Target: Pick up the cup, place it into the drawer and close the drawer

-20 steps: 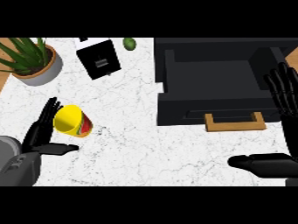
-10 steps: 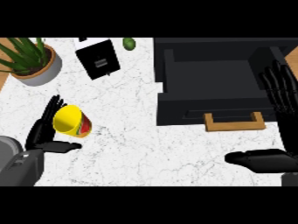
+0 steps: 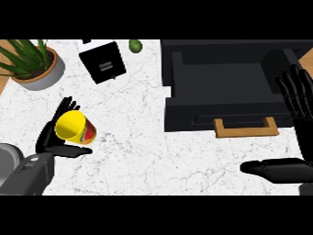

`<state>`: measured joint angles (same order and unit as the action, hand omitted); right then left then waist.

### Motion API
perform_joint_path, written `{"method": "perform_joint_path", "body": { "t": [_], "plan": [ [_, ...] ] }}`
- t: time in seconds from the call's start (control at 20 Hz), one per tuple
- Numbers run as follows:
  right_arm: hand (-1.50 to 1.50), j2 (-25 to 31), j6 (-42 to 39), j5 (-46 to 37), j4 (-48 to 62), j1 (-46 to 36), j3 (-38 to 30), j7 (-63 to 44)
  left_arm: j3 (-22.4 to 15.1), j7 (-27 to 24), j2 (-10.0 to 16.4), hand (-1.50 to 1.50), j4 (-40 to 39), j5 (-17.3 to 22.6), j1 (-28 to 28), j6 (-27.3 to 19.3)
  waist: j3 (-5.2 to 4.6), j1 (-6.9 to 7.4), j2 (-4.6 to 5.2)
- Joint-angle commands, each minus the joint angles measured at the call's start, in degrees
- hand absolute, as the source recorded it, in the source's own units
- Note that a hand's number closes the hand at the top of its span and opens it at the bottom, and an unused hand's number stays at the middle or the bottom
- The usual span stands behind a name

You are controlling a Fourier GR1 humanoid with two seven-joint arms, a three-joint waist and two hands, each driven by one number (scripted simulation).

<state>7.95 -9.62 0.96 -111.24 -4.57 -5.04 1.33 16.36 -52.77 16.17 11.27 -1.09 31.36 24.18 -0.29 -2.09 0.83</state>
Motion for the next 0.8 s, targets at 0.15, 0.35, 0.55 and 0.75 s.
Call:
{"method": "perform_joint_path", "body": {
  "t": [0.15,0.35,0.55,0.75],
  "plan": [
    [-1.50,0.57,-0.94,0.74,1.42,0.07,-0.74,0.70,-0.46,-5.57,0.34,1.50,1.39,1.01,-1.09,15.36,0.03,0.48,-0.07],
    [-1.50,0.12,0.20,-0.78,3.30,-2.15,-0.40,1.11,-0.05,-3.49,-3.87,1.50,1.79,2.63,0.92,16.12,-0.01,0.51,0.14],
    [-1.50,0.72,-0.44,-0.25,0.56,-0.61,-0.27,-0.72,-0.14,-5.05,-3.75,1.50,4.06,3.36,0.37,17.48,-0.02,0.14,-0.10],
    [-1.50,0.71,-1.01,-0.66,1.13,1.78,-0.43,1.36,0.62,-7.70,-5.19,1.50,6.34,4.38,-0.33,12.38,0.10,0.55,-0.28]
  ]
}}
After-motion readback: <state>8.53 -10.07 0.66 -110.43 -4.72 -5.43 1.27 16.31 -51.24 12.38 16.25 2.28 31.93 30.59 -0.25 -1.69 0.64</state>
